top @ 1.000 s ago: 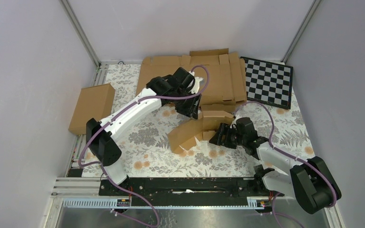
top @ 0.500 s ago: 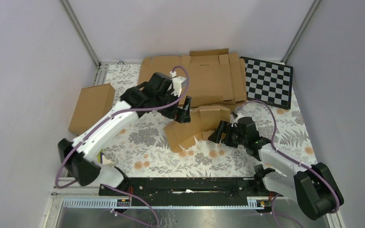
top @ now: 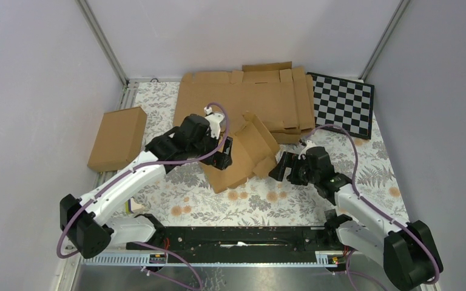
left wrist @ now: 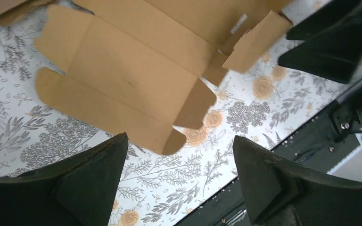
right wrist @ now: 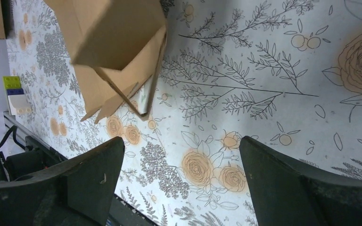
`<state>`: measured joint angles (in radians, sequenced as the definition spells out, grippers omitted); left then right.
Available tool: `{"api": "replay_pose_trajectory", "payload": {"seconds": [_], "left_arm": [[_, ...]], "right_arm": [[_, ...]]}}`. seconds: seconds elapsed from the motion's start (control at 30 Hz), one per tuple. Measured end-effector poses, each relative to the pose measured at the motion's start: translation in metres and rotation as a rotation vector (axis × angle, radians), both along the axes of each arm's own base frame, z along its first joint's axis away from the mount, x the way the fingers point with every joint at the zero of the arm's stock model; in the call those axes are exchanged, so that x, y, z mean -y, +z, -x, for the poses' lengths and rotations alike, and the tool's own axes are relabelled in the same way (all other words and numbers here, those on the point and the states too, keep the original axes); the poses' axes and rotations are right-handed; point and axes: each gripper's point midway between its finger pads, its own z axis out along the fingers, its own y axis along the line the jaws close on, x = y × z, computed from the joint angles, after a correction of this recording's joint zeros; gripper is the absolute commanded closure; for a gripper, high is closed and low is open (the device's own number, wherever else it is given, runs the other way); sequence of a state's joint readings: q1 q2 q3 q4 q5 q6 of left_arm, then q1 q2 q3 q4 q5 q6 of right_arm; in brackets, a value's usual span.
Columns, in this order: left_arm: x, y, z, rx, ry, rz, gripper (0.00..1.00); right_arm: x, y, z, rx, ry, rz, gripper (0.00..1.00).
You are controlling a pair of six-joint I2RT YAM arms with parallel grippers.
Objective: Fold the paper box
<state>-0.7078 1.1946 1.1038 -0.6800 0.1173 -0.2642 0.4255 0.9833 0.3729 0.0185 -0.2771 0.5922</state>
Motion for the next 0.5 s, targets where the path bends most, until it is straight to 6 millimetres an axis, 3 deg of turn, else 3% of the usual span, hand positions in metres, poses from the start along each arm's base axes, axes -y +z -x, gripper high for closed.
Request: {"api": "replay_pose_trajectory", "payload": {"seconds": [0.1, 0.27, 0.37, 0.5], "left_arm": [[-0.004, -0.003, -0.009, 0.012, 0.057, -0.019, 0.1], [-0.015, 0.004, -0.022, 0.028, 0.217, 0.054, 0.13], [-0.03, -0.01, -0.017, -0.009, 0.32, 0.116, 0.16], [-0.052, -0.04, 0.004, -0.084, 0.455, 0.191, 0.23]], "right_arm": [[0.002, 0.017, -0.005, 0.015, 0.008, 0.03, 0.01], [0.005, 0.074, -0.03, 0.127, 0.005, 0.093, 0.0], [0.002, 0.105, -0.052, 0.181, 0.014, 0.122, 0.03], [-0.01, 0.11, -0.08, 0.156, 0.051, 0.163, 0.12]]}}
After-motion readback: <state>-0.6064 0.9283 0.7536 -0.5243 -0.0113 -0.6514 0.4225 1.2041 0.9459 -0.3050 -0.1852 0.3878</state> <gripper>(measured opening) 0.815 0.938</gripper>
